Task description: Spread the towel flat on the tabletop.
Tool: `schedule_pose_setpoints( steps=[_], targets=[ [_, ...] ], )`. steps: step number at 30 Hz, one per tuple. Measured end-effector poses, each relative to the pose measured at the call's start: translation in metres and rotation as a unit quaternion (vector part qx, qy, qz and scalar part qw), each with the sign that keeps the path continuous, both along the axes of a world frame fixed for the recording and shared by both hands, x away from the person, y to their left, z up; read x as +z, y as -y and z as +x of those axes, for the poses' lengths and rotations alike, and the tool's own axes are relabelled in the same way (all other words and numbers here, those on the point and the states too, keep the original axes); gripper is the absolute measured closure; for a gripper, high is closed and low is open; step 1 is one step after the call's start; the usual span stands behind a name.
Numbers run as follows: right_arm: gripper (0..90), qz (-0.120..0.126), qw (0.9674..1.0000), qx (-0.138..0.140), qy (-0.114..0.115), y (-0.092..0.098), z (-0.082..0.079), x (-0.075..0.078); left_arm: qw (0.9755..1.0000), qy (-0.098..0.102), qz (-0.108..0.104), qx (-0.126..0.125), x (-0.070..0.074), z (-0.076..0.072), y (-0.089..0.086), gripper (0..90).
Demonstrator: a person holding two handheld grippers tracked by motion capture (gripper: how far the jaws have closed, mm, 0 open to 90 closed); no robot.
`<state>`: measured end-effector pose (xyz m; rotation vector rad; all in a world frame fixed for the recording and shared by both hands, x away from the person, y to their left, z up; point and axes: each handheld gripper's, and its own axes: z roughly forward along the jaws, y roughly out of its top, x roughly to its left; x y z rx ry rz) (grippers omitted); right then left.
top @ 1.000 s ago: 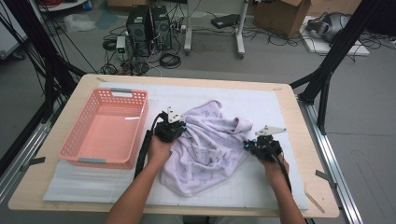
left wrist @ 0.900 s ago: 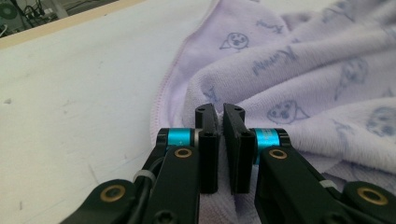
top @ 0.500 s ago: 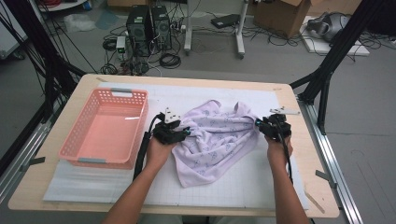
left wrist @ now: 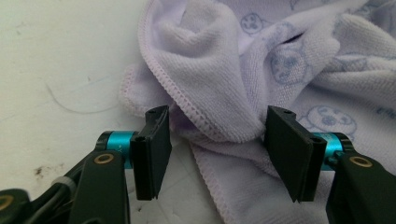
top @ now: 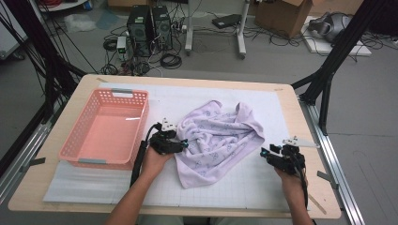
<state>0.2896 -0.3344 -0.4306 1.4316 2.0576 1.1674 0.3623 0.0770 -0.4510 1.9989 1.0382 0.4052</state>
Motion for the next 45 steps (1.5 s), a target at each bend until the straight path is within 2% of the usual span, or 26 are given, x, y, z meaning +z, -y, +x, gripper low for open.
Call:
schedule_pose_setpoints(
  steps=[1,3,4,5,7,9,11,13,15,17,19,20,21,23,26,29,32,34,35,37,39,40,42,44,45],
  targets=[
    [52.5,0.006,1.0,0.007,-0.002,-0.002,-0.003,-0.001,1.0,0.0,0.0,-0.002,0.0,-0.001,0.001,43.6],
    [52.3,0.008,0.9994,0.033,-0.007,-0.009,-0.007,-0.004,1.0,-0.007,-0.005,-0.005,0.001,-0.002,0.001,52.7],
    [52.2,0.006,0.999,0.043,-0.01,-0.014,-0.008,-0.006,0.9997,-0.014,-0.015,-0.016,0.001,-0.002,0.001,62.8],
    [51.9,0.006,0.9986,0.05,-0.016,-0.019,-0.009,-0.007,0.9997,-0.013,-0.013,-0.017,0.002,-0.004,0.004,72.9],
    [50.2,0.003,0.9974,0.066,-0.028,-0.033,-0.007,-0.011,0.9998,-0.007,0.0,-0.019,0.003,-0.007,0.006,75.6],
    [48.6,0.002,0.9959,0.083,-0.036,-0.046,-0.006,-0.014,0.9998,-0.005,0.002,-0.018,0.004,-0.009,0.006,76.7],
    [46.6,-0.007,0.9937,0.104,-0.042,-0.063,-0.004,-0.018,0.9999,-0.003,-0.008,-0.015,0.003,-0.013,0.004,77.0],
    [42.9,-0.027,0.9937,0.105,-0.029,-0.077,-0.003,-0.019,0.9997,-0.004,-0.02,-0.011,0.001,-0.017,0.001,77.0],
    [43.8,-0.031,0.9935,0.106,-0.026,-0.086,0.001,-0.019,0.9996,-0.007,-0.024,-0.009,0.001,-0.021,-0.001,77.1],
    [48.5,-0.05,0.994,0.096,-0.017,-0.092,0.002,-0.02,0.9996,-0.006,-0.026,-0.01,0.002,-0.028,-0.002,77.1],
    [59.3,-0.067,0.9933,0.093,-0.01,-0.094,0.002,-0.019,0.9993,-0.009,-0.036,-0.01,0.001,-0.035,-0.005,77.1],
    [75.7,-0.061,0.993,0.101,-0.012,-0.091,0.003,-0.018,0.999,-0.011,-0.042,-0.01,0.001,-0.039,-0.007,77.1],
    [86.0,-0.048,0.9915,0.12,-0.018,-0.088,0.004,-0.018,0.9987,-0.012,-0.05,-0.006,0.0,-0.044,-0.009,77.1],
    [89.2,-0.06,0.9895,0.131,-0.012,-0.084,0.003,-0.016,0.9982,-0.016,-0.057,-0.009,0.0,-0.052,-0.011,77.2],
    [90.0,-0.064,0.9912,0.113,-0.023,-0.065,0.005,-0.016,0.9978,-0.017,-0.062,-0.014,0.0,-0.064,-0.012,77.1],
    [90.0,-0.066,0.9952,0.068,-0.023,-0.039,0.006,-0.014,0.9969,-0.019,-0.073,-0.02,-0.001,-0.073,-0.01,76.7],
    [90.0,-0.069,0.9971,0.026,-0.017,-0.017,0.01,-0.012,0.9954,-0.026,-0.087,-0.032,0.0,-0.08,-0.008,73.8],
    [90.0,-0.081,0.9966,-0.005,-0.009,-0.004,0.016,-0.01,0.9952,-0.024,-0.09,-0.03,0.001,-0.083,-0.007,64.0],
    [90.0,-0.088,0.9959,-0.017,-0.005,0.0,0.017,-0.01,0.9941,-0.019,-0.102,-0.031,0.003,-0.083,-0.007,59.9],
    [90.0,-0.109,0.9923,-0.059,0.006,0.009,0.02,-0.01,0.9922,-0.009,-0.12,-0.033,0.006,-0.082,-0.011,51.8],
    [89.3,-0.074,0.9936,-0.086,-0.002,0.021,0.018,-0.01,0.9909,-0.002,-0.131,-0.031,0.01,-0.081,-0.015,46.9],
    [88.7,-0.056,0.9944,-0.089,0.0,0.024,0.015,-0.01,0.9902,0.005,-0.137,-0.03,0.012,-0.08,-0.017,45.5],
    [78.0,-0.045,0.996,-0.077,0.01,0.024,0.006,-0.007,0.9896,0.02,-0.14,-0.028,0.017,-0.077,-0.02,44.4],
    [69.8,-0.04,0.9975,-0.057,0.013,0.017,-0.002,-0.005,0.9908,0.026,-0.13,-0.027,0.02,-0.072,-0.019,43.6],
    [62.6,-0.038,0.9981,-0.046,0.013,0.012,-0.006,-0.005,0.992,0.027,-0.12,-0.031,0.021,-0.067,-0.017,43.1]
  ],
)
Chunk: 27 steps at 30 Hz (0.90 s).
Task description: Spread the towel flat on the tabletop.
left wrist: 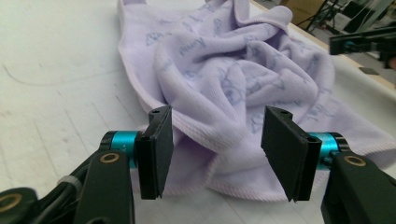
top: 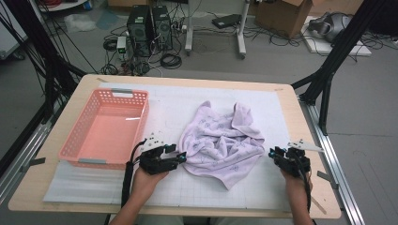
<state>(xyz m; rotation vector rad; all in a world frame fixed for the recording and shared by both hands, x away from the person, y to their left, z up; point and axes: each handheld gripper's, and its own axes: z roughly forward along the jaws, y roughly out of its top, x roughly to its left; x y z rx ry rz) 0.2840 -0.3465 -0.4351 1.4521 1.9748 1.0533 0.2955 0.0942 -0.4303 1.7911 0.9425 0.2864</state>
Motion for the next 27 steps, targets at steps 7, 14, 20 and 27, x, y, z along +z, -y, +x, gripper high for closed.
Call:
schedule_pose_setpoints(
  steps=[7,14,20,27],
  targets=[
    [43.9,0.029,0.9946,0.093,-0.034,-0.053,-0.026,-0.009,0.9974,-0.028,0.066,-0.004,-0.012,0.029,0.017,44.2],
    [82.6,-0.04,0.9873,0.149,-0.036,-0.089,-0.033,-0.011,0.9934,-0.018,0.112,0.013,-0.011,0.037,0.019,82.2],
    [87.7,-0.03,0.9844,0.159,-0.068,-0.056,-0.036,-0.006,0.996,-0.017,0.081,0.034,-0.002,0.039,0.004,82.6],
    [87.7,-0.045,0.9883,0.122,-0.079,0.012,-0.066,-0.002,0.9941,-0.011,0.1,0.039,-0.001,0.039,0.003,83.0]
  ],
)
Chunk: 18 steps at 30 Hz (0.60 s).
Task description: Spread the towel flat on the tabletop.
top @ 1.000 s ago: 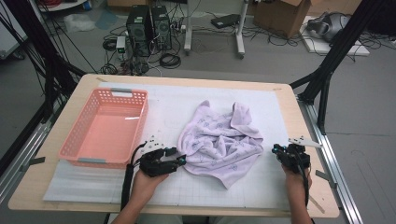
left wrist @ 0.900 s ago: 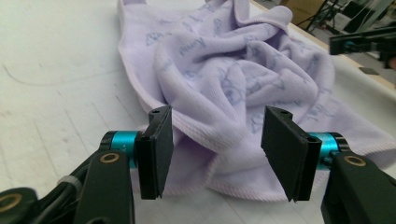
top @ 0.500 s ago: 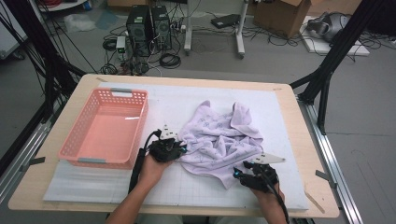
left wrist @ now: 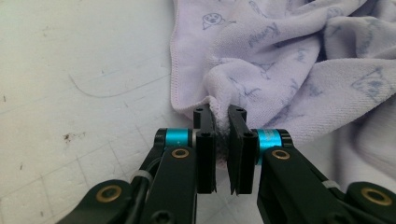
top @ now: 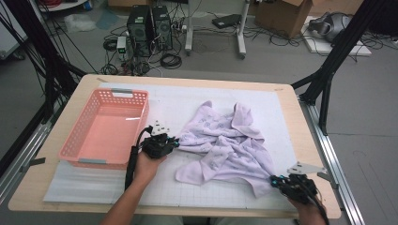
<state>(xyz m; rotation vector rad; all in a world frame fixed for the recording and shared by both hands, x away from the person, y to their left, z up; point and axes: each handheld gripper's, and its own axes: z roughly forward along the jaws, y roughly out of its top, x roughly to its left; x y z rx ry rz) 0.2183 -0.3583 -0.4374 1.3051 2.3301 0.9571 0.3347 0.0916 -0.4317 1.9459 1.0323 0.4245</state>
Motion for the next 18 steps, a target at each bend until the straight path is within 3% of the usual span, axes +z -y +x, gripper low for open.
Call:
schedule_pose_setpoints(
  steps=[2,4,6,7,8,9,10,12,13,16,17,18],
  targets=[
    [87.6,-0.01,0.9998,-0.018,0.002,0.019,-0.009,0.001,1.0,0.002,0.001,0.009,-0.001,0.001,0.002,83.0],
    [87.4,0.002,0.9996,-0.028,0.002,0.03,-0.015,0.001,0.9996,0.003,-0.003,0.027,-0.002,0.003,0.001,82.8],
    [83.5,0.014,0.9995,-0.026,0.009,0.034,-0.019,0.001,0.9986,0.001,-0.018,0.049,-0.003,0.006,0.001,79.6],
    [76.9,0.017,0.9993,-0.027,0.018,0.034,-0.02,0.002,0.9981,-0.001,-0.031,0.054,-0.003,0.006,0.002,73.2],
    [71.1,0.02,0.9989,-0.031,0.029,0.032,-0.021,0.004,0.9979,-0.006,-0.043,0.049,-0.002,0.005,0.003,63.1],
    [66.1,0.031,0.9981,-0.036,0.038,0.032,-0.02,0.006,0.9984,-0.009,-0.041,0.037,-0.001,0.002,0.007,55.6],
    [59.1,0.044,0.9964,-0.046,0.055,0.033,-0.019,0.009,0.999,-0.007,-0.035,0.027,0.0,0.0,0.01,53.1],
    [56.5,0.051,0.9945,-0.062,0.068,0.033,-0.014,0.013,1.0,0.002,-0.008,0.005,0.003,-0.008,0.018,49.7],
    [54.8,0.054,0.9938,-0.067,0.07,0.033,-0.011,0.014,1.0,0.006,-0.007,-0.004,0.004,-0.012,0.021,48.4],
    [54.1,0.056,0.993,-0.077,0.07,0.028,0.001,0.014,0.999,0.025,-0.015,-0.035,0.006,-0.021,0.03,50.8],
    [52.9,0.057,0.993,-0.078,0.069,0.025,0.006,0.013,0.9981,0.022,-0.015,-0.056,0.004,-0.022,0.036,56.9],
    [50.9,0.059,0.9927,-0.077,0.071,0.021,0.011,0.012,0.9971,0.016,-0.001,-0.074,0.002,-0.02,0.041,59.8]
  ],
)
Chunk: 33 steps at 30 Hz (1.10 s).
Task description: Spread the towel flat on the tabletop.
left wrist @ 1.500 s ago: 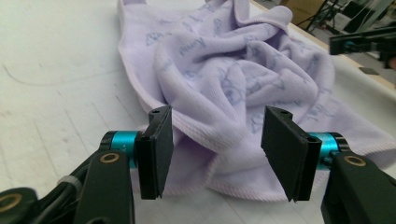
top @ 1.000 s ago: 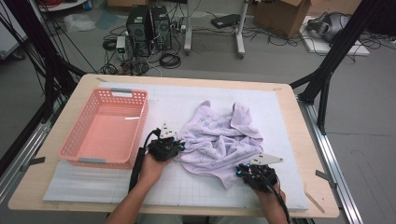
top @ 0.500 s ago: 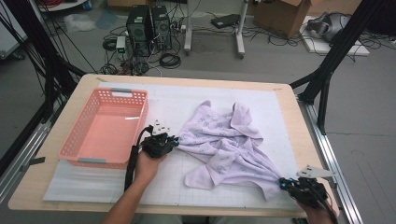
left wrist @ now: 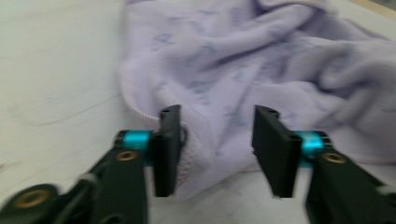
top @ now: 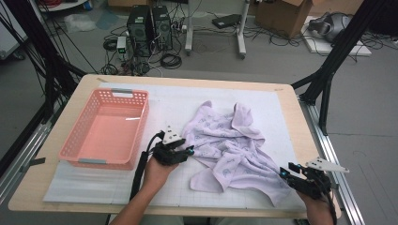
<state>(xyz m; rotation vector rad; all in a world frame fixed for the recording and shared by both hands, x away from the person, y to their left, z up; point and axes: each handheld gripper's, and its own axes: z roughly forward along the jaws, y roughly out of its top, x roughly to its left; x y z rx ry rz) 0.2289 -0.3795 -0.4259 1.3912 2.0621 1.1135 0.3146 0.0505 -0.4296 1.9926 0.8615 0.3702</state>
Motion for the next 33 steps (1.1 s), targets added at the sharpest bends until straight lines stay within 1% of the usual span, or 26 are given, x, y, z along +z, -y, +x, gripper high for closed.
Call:
schedule_pose_setpoints(
  steps=[1,3,5,7,9,10,11,12,13,14,15,16,18,20,21,22,23,24,25,26,27,28,29,31,32,33],
  targets=[
    [49.8,0.003,1.0,-0.002,0.001,-0.004,0.005,-0.002,0.9999,-0.004,0.01,-0.01,-0.003,0.002,0.006,59.9],
    [50.3,0.008,1.0,-0.002,-0.005,-0.01,0.017,-0.006,0.9996,-0.013,0.012,-0.022,-0.009,0.004,0.017,59.2],
    [50.8,0.008,0.9999,0.002,-0.011,-0.017,0.028,-0.009,0.9992,-0.023,0.011,-0.032,-0.013,0.005,0.027,55.3],
    [51.3,0.004,0.9999,0.008,-0.012,-0.024,0.038,-0.011,0.9989,-0.026,0.01,-0.038,-0.016,0.005,0.037,49.5],
    [51.3,0.006,0.9998,0.013,-0.014,-0.03,0.048,-0.012,0.9988,-0.02,0.019,-0.042,-0.019,0.004,0.047,45.1],
    [51.3,0.006,0.9998,0.015,-0.015,-0.033,0.051,-0.013,0.9986,-0.011,0.033,-0.04,-0.02,0.003,0.053,45.3],
    [51.3,0.005,0.9997,0.016,-0.015,-0.036,0.054,-0.013,0.9972,0.015,0.064,-0.035,-0.021,0.0,0.059,48.0],
    [51.3,0.006,0.9996,0.019,-0.018,-0.039,0.059,-0.014,0.996,0.031,0.072,-0.042,-0.021,-0.001,0.062,59.8],
    [51.3,0.007,0.9996,0.018,-0.02,-0.041,0.061,-0.015,0.9942,0.043,0.091,-0.039,-0.019,0.0,0.065,81.3],
    [51.3,0.003,0.9995,0.021,-0.022,-0.045,0.065,-0.016,0.994,0.037,0.094,-0.041,-0.018,0.003,0.066,83.3],
    [51.3,0.002,0.9995,0.022,-0.024,-0.046,0.066,-0.016,0.9935,0.031,0.105,-0.033,-0.014,0.008,0.066,83.9],
    [51.6,-0.001,0.9995,0.023,-0.023,-0.048,0.068,-0.016,0.9932,0.035,0.109,-0.019,-0.012,0.015,0.063,84.3],
    [53.1,0.001,0.9995,0.024,-0.023,-0.048,0.069,-0.015,0.9948,0.029,0.094,0.023,-0.008,0.032,0.048,84.5],
    [53.1,0.005,0.9996,0.02,-0.022,-0.046,0.069,-0.015,0.9941,0.034,0.088,0.054,-0.004,0.044,0.036,84.6],
    [53.1,0.007,0.9996,0.017,-0.021,-0.045,0.069,-0.014,0.9927,0.046,0.082,0.076,-0.001,0.049,0.029,84.5],
    [53.3,0.011,0.9996,0.015,-0.021,-0.044,0.07,-0.014,0.9912,0.046,0.078,0.096,0.0,0.055,0.023,84.6],
    [53.5,0.013,0.9996,0.013,-0.022,-0.043,0.07,-0.014,0.9896,0.046,0.082,0.108,0.001,0.061,0.017,84.6],
    [53.7,0.015,0.9996,0.013,-0.021,-0.043,0.07,-0.014,0.9874,0.051,0.083,0.124,0.001,0.066,0.012,84.6],
    [53.9,0.015,0.9996,0.013,-0.021,-0.043,0.071,-0.014,0.9853,0.052,0.077,0.143,0.002,0.07,0.007,84.5],
    [54.0,0.012,0.9996,0.013,-0.021,-0.043,0.071,-0.014,0.984,0.053,0.062,0.158,0.001,0.072,0.004,84.5],
    [54.3,0.012,0.9996,0.014,-0.021,-0.043,0.071,-0.014,0.9838,0.051,0.05,0.164,0.001,0.073,0.001,84.2],
    [54.5,0.013,0.9996,0.014,-0.02,-0.043,0.071,-0.014,0.9846,0.048,0.041,0.163,0.001,0.073,0.0,82.8],
    [54.8,0.015,0.9996,0.014,-0.017,-0.042,0.071,-0.013,0.9856,0.045,0.035,0.16,0.001,0.072,0.0,78.1],
    [55.3,0.025,0.9995,0.017,-0.012,-0.042,0.071,-0.01,0.9878,0.049,0.021,0.146,0.002,0.066,0.0,65.5],
    [56.1,0.03,0.9993,0.019,-0.011,-0.043,0.072,-0.009,0.989,0.05,0.011,0.139,0.003,0.063,0.0,59.8],
    [56.9,0.032,0.9991,0.025,-0.01,-0.044,0.074,-0.008,0.9898,0.048,0.006,0.134,0.003,0.06,0.0,55.7]
  ],
)
